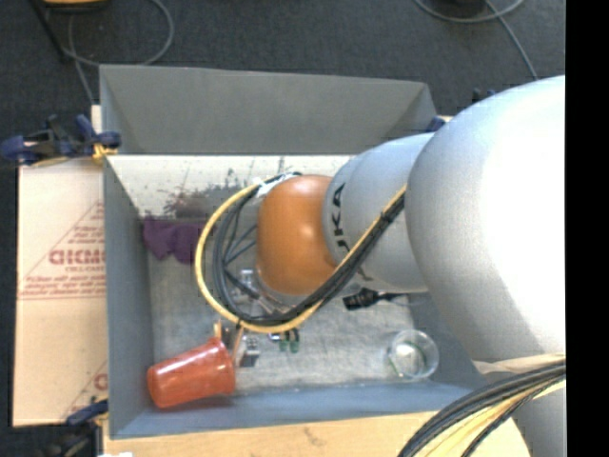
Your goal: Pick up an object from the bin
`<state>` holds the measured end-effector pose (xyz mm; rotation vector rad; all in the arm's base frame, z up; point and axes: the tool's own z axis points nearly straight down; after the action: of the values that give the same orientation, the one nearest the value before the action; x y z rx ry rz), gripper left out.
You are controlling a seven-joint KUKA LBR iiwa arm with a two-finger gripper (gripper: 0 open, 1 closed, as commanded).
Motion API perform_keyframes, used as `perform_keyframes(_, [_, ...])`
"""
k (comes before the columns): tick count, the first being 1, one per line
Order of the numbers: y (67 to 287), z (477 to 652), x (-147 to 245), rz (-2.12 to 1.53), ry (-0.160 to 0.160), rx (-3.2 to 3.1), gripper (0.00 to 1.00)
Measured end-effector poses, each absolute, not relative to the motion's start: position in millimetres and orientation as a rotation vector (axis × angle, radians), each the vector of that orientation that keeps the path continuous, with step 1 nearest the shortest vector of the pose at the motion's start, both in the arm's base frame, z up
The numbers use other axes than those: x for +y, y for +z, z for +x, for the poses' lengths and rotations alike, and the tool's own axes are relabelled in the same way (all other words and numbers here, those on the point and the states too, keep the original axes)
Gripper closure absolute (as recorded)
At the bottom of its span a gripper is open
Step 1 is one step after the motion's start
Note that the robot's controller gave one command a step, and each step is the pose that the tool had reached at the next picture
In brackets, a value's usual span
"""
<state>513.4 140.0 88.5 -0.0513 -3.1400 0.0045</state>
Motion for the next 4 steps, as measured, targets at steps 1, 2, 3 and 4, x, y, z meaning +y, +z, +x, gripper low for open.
perform_keyframes(1, [83, 531.4, 164, -0.100, 0.000, -3.143, 0.00])
perform_keyframes(2, [82, 534.3, 167, -0.019, 0.001, -3.147, 0.00])
perform_keyframes(3, [78, 511.8, 191, 0.473, 0.017, -3.115, 0.00])
perform_keyframes(4, [78, 510.4, 195, 0.528, 0.029, -3.108, 0.00])
